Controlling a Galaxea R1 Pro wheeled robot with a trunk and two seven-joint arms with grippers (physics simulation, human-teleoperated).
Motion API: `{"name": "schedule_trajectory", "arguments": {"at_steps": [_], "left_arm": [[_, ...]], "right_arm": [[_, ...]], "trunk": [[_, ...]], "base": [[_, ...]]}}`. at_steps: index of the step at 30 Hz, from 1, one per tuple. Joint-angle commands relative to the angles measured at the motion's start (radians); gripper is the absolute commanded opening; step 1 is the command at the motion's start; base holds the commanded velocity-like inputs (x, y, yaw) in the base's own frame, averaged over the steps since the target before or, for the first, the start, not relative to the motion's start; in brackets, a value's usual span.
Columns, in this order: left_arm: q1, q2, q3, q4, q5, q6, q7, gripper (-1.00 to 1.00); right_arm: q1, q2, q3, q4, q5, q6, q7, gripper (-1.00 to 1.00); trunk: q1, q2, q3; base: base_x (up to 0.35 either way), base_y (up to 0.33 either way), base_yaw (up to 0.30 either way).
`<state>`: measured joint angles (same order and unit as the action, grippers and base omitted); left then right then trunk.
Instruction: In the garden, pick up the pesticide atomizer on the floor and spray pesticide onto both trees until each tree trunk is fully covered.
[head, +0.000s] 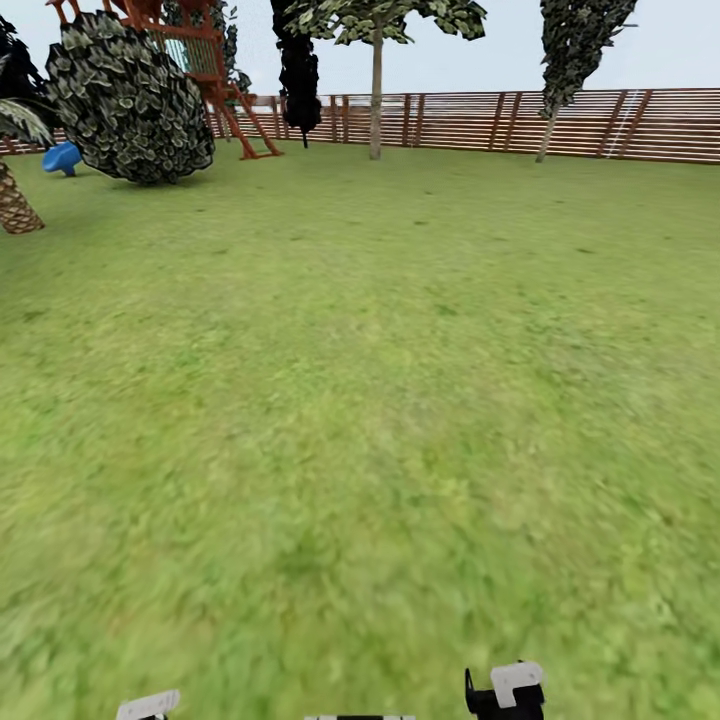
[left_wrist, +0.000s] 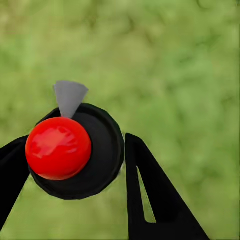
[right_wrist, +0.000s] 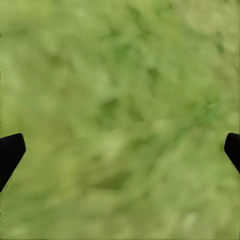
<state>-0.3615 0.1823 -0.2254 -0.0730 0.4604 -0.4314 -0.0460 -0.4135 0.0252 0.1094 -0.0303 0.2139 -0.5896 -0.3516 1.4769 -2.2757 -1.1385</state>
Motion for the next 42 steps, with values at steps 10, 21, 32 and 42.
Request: {"name": "schedule_trajectory", "arguments": {"at_steps": [10, 21, 32, 42], "left_arm": [[-0.001, -0.001, -0.006, 0.001, 0.005, -0.003, -0.005, -1.00], [-0.001, 0.000, -0.006, 0.001, 0.005, -0.003, -0.005, -1.00], [-0.001, 0.000, -0.006, 0.001, 0.006, -0.003, -0.005, -1.00], [-0.001, 0.001, -0.006, 0.001, 0.009, -0.003, -0.005, -1.00]], "right_arm": [[-0.001, -0.007, 0.007, 0.002, 0.006, 0.000, -0.010, 1.00], [-0.001, -0.004, 0.007, 0.001, 0.002, -0.001, -0.012, 1.00], [-0.001, -0.002, 0.007, 0.001, 0.002, -0.001, -0.012, 1.00], [0.008, -0.002, 0.007, 0.003, 0.002, 0.004, -0.012, 1.00]], "trunk": [[0.000, 0.000, -0.001], [0.000, 0.000, -0.001], [0.000, 0.000, -0.001], [0.000, 0.000, -0.001]], "base": [[0.336, 0.085, -0.097], [0.336, 0.011, -0.059], [0.336, 0.000, -0.154], [0.336, 0.000, -0.001]]}}
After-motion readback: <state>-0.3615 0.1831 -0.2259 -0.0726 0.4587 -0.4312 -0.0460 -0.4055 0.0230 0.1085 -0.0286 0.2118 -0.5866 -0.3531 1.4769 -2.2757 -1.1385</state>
